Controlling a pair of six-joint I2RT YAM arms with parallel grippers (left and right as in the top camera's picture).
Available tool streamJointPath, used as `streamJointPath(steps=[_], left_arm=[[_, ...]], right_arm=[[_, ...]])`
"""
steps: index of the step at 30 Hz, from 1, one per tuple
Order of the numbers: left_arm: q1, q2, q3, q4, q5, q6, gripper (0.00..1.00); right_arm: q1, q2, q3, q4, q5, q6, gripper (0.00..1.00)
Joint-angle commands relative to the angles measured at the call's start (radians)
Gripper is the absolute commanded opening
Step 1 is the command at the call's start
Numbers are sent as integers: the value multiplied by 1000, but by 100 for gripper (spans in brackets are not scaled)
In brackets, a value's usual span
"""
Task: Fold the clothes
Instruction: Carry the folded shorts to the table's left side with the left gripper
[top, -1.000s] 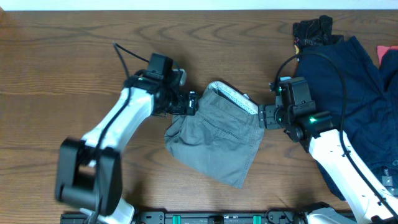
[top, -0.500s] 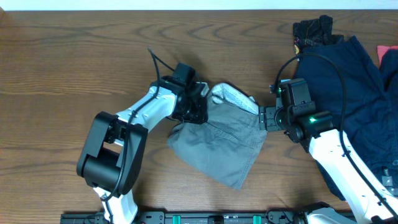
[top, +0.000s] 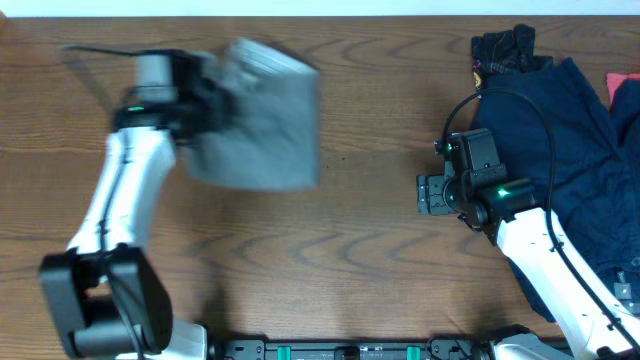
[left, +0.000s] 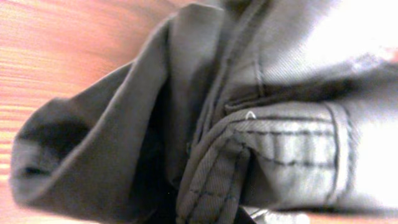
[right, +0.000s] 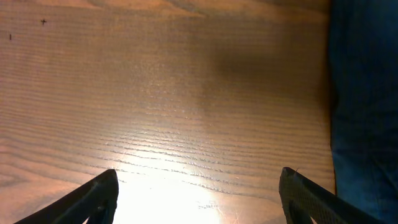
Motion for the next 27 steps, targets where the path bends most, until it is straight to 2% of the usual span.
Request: streamJointPath(steps=[1,7,13,14,15,17,18,19,22,27], left_arm=[[156,-13,10,23,-40,-75,6],[369,31,9,75,-39,-142,6],[471,100,7,71,-40,-173,8],[483,109,7,70,-40,-180,13],[496,118,7,70,-39,-183,28],[518,124,7,66,-39,-195,63],[529,124,7,65,-39,-206,87],[539,124,7,66,-39,-223,98],[566,119,7,65,-5,-297,98],[569,93,7,62,91,-322,98]], right_arm=[[-8,-4,13,-4,10,12,80],[-8,-4,13,-3,10,12,81],[-8,-4,13,-3,10,11,81],[-8,-4,13,-3,10,11,81],[-8,-4,13,-4,10,11,82],[-8,-4,13,-4,10,11,82],[-8,-4,13,-4,10,11,82],[-8,-4,13,-4,10,11,82],[-9,-4,13,-4,11,10,84],[-23,-4,13,4,21,0,87]])
